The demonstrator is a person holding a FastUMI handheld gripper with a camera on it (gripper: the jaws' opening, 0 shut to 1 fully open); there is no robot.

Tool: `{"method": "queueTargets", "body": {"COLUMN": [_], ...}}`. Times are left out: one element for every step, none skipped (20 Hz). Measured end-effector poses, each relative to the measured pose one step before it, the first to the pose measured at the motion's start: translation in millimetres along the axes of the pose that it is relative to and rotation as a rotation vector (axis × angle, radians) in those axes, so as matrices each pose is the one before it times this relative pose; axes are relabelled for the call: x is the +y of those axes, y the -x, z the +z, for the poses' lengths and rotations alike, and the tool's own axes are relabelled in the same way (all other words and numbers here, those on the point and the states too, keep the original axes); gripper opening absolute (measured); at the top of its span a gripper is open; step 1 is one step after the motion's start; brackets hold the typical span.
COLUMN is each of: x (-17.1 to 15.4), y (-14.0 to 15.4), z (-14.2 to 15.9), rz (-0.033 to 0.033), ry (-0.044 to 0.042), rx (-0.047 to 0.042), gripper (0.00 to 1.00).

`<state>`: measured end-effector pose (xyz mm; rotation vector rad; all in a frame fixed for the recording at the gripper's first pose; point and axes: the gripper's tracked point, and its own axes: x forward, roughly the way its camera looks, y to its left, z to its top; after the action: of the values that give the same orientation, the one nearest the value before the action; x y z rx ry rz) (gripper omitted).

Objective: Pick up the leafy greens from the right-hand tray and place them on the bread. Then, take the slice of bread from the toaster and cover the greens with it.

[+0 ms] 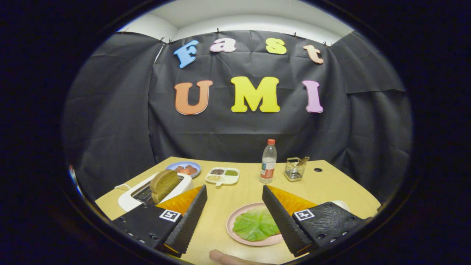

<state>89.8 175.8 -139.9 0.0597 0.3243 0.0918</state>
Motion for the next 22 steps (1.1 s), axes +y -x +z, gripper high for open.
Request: {"method": "queueTargets", "body": {"x": [15.86,13.24,8.80,10.18,14.92,15.21,13.07,9.47,6.85,7.02,8.44,6.61,2.70,0.78,0.46,-1.94,-0.44,-0.92,-1.56,-0.78,0.88,1.86], "y": [-2.46,-3.23,-3.59,-4.17,-4.94,-4.54,-4.64,-4.26,-3.06,-4.80,-5.47,-6.34,-5.23,-4.93,-3.28,-2.53,-4.06,-3.93,-3.78,-1.44,-2.23,-1.03], "z": [2.20,5.42,3.47,2.07,-0.55,-1.28,-2.34,-1.17,-0.35,0.29,-2.00,-2.16,-3.47,-1.43,-0.21,-0.60,-2.26,-3.99,-5.07,-1.09,-4.12,-5.42], "rz": [0.02172,0.01539,-0.00130,-0.00199,0.00897,0.01676,0.01727,0.00696,0.00019,0.00140,0.00809,0.00629,-0.00687,-0.01162,-0.01514,-0.02056,-0.01455,-0.01361,-0.00913,-0.00459,-0.00423,0.00329], "ry": [-0.00656,-0.00815,-0.01586,-0.01945,-0.01771,0.00245,0.02033,0.02772,0.02130,0.01589,0.00865,-0.00092,-0.01037,-0.00786,-0.01200,-0.00682,-0.00143,-0.00519,-0.00840,-0.00655,-0.01310,-0.01122], "rx": [0.00943,0.00453,0.00899,0.01063,0.01216,0.01116,0.01226,0.00423,-0.00057,-0.00057,0.00529,0.01616,0.02460,0.02322,0.01502,0.01218,0.01583,0.02889,0.01696,0.01348,0.02134,0.02345], "gripper": [0.96,0.96,0.96,0.96,0.96,0.96,0.96,0.96,0.96,0.96,0.96,0.96,0.96,0.96,0.87,0.79,0.70,0.62,0.54,0.46,0.38,0.30]}}
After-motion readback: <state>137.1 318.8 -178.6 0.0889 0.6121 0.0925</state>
